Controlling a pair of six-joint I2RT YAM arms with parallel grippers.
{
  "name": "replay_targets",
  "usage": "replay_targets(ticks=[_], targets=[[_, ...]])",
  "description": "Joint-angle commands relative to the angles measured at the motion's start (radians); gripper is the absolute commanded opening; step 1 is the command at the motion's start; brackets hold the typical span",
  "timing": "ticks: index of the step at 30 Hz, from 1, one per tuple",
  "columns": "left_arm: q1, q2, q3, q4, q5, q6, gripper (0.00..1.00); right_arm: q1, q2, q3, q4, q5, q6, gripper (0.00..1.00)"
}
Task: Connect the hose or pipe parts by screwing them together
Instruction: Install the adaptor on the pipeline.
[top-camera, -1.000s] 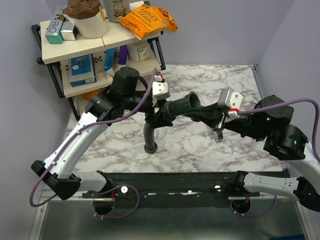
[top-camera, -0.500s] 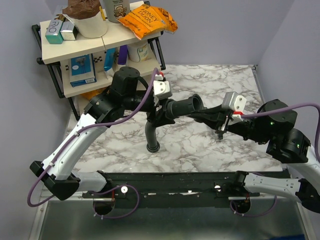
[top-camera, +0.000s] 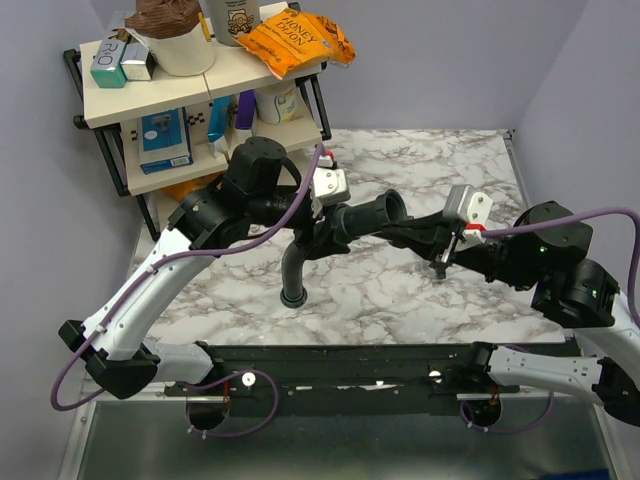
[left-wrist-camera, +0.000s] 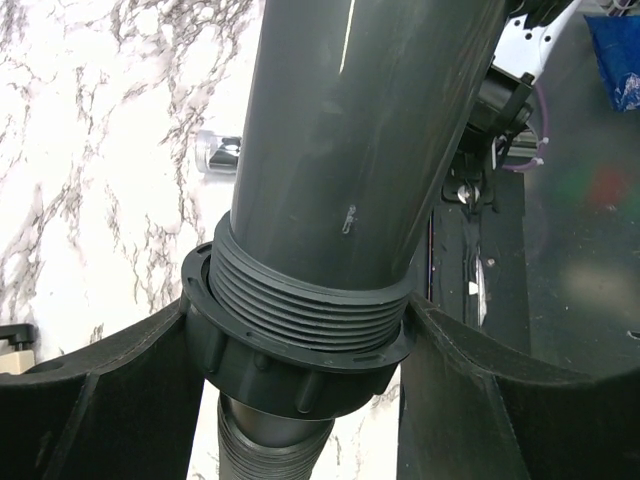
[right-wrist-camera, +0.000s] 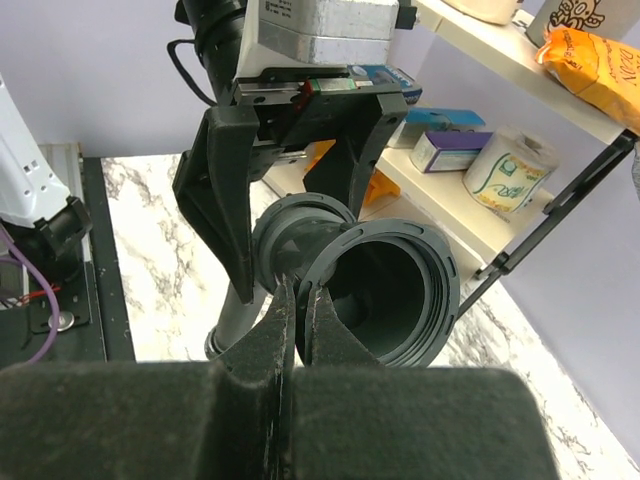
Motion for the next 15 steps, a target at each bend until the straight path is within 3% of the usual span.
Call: replay_targets(ticks=[1,8,15], targets=[[-0.051,0.0,0.05,0.152,0.06,-0.077,0.0,0.008,0.009,-0.078,-0.013,0.027,0.021,0.01],[-0.051,0.01,0.019,0.241,-0.036,-0.154,0.0,0.008,-0.026,-0.273,0.115,0.064,0.102,0.01],[-0.057,0.063,-0.016,0.215,-0.068,-0.133,0.0,0.009,-0.149,-0.498,0.208,0.055,0.253,0.01]])
